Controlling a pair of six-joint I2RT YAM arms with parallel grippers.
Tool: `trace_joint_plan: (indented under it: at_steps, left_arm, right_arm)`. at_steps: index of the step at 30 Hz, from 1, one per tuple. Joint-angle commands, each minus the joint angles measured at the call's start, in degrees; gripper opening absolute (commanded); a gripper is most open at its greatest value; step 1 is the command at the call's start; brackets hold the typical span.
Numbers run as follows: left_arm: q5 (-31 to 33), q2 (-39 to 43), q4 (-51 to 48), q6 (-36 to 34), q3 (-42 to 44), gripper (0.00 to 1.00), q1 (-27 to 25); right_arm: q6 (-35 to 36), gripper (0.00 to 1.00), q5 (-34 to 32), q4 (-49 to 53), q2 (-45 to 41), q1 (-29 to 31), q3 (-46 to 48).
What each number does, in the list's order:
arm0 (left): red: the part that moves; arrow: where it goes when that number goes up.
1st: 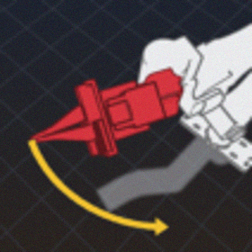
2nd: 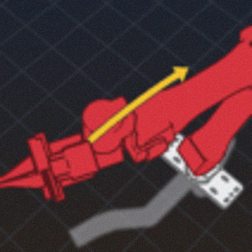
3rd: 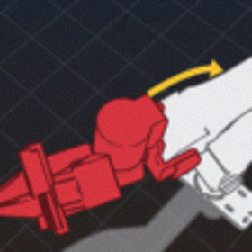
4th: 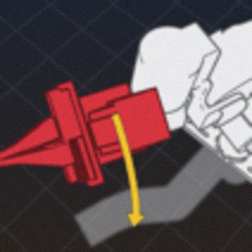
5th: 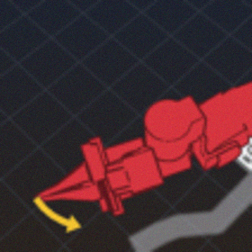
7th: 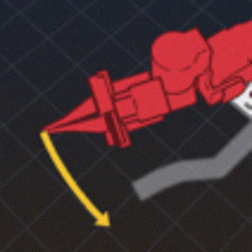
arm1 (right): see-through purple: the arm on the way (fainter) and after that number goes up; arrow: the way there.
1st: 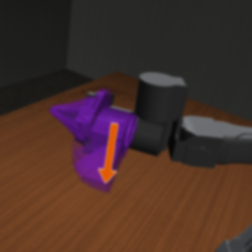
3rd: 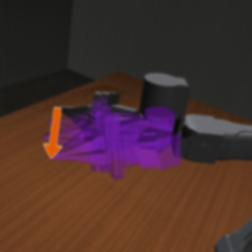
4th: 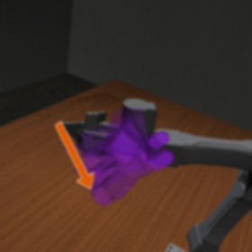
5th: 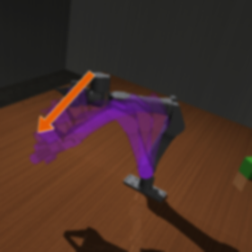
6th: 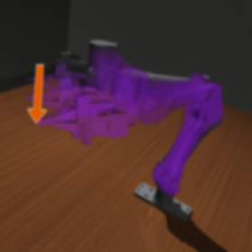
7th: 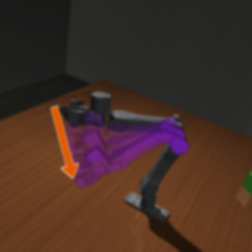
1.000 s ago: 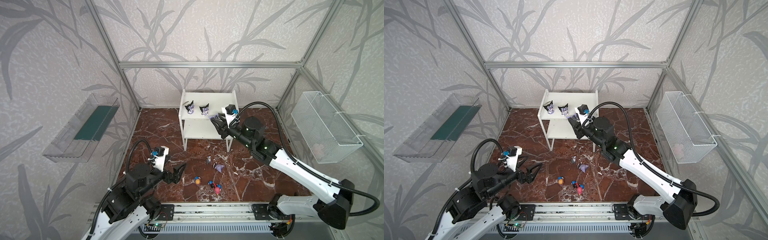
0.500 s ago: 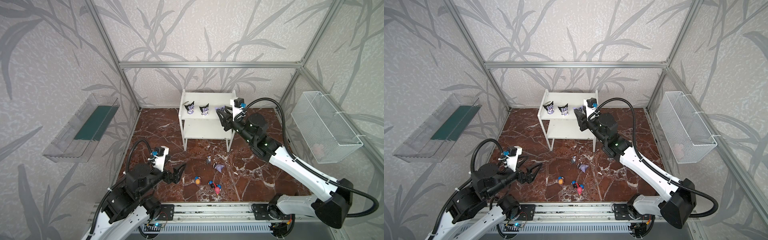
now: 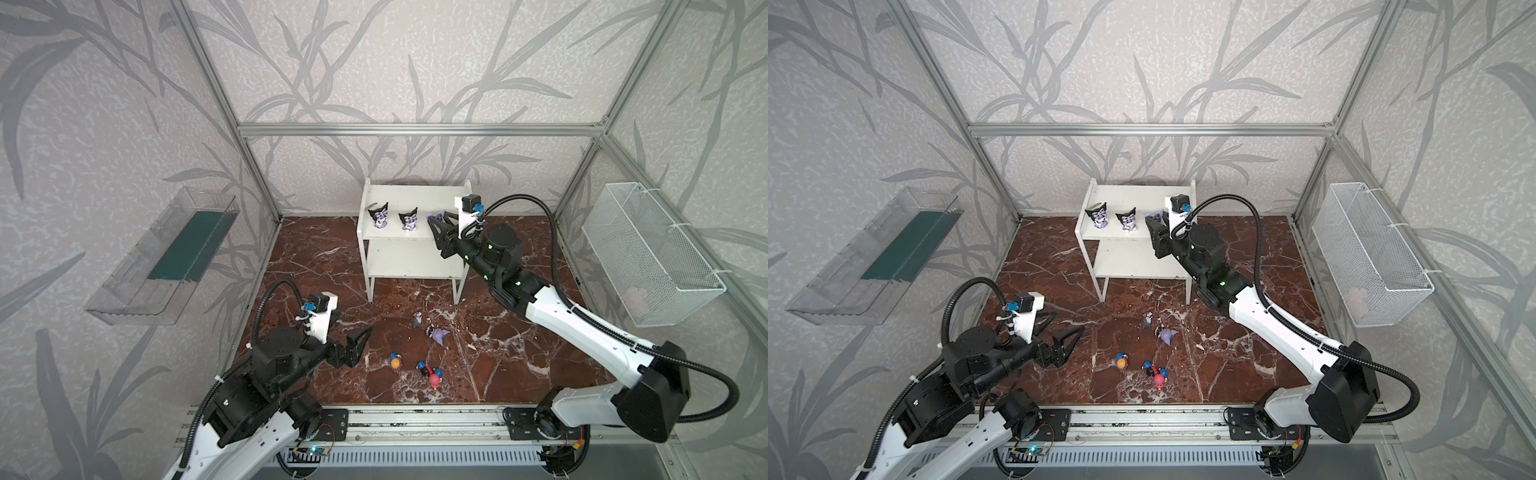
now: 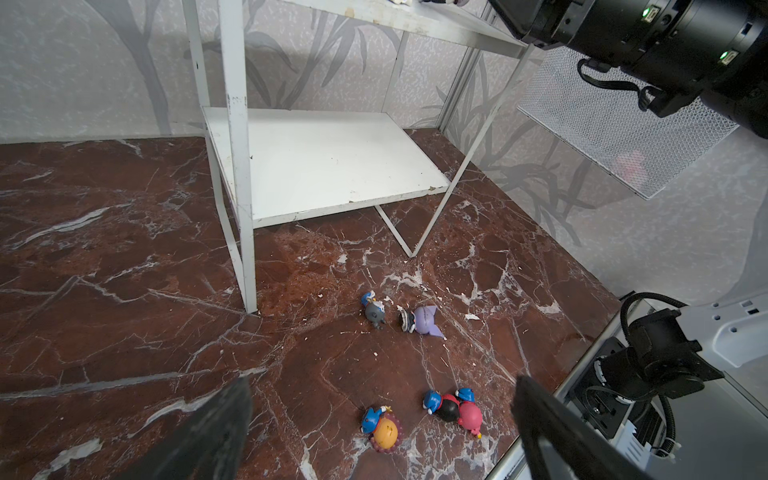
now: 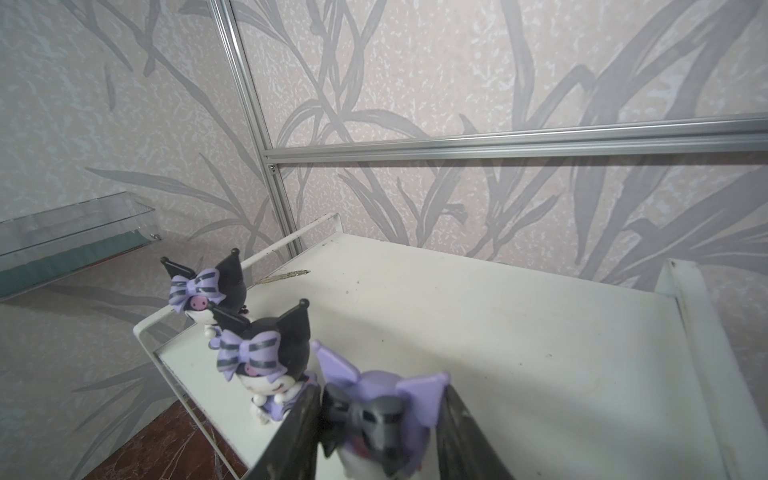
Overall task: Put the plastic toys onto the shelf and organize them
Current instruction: 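Set the Kuromi beside the two others on the top shelf and open the right gripper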
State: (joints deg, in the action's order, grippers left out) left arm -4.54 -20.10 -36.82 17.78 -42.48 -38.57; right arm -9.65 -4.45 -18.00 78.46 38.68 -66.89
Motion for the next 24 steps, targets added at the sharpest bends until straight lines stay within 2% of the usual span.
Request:
trace_joint_plan:
  at_steps: [1,3,8,12,24]
  left_arm:
    - [0.15,0.15,-0.26,-0.28,0.32,0.99,-0.16]
    - [0.14,0.21,-0.27,-0.32,0.29,0.99,-0.11]
    - [0.13,0.26,-0.14,-0.29,0.39,0.99,-0.12]
    - [-0.03,0.28,0.05,-0.2,0.53,0.99,-0.19]
    - [-0.12,0.29,0.22,-0.09,0.62,0.99,-0.12]
  right_arm:
    - [-1.17,0.35,0.61,-2.48,0.78,-0.22,-0.35]
    - [-1.18,0.37,1.19,-2.58,0.6,-0.18,-0.17]
    - [-1.25,0.48,1.24,-2.08,-0.45,-0.18,0.59]
    - [-0.9,0.54,1.5,-1.34,-1.36,-0.16,0.79]
    - [-1.14,0.56,6.05,2.04,-2.34,-0.11,-1.3]
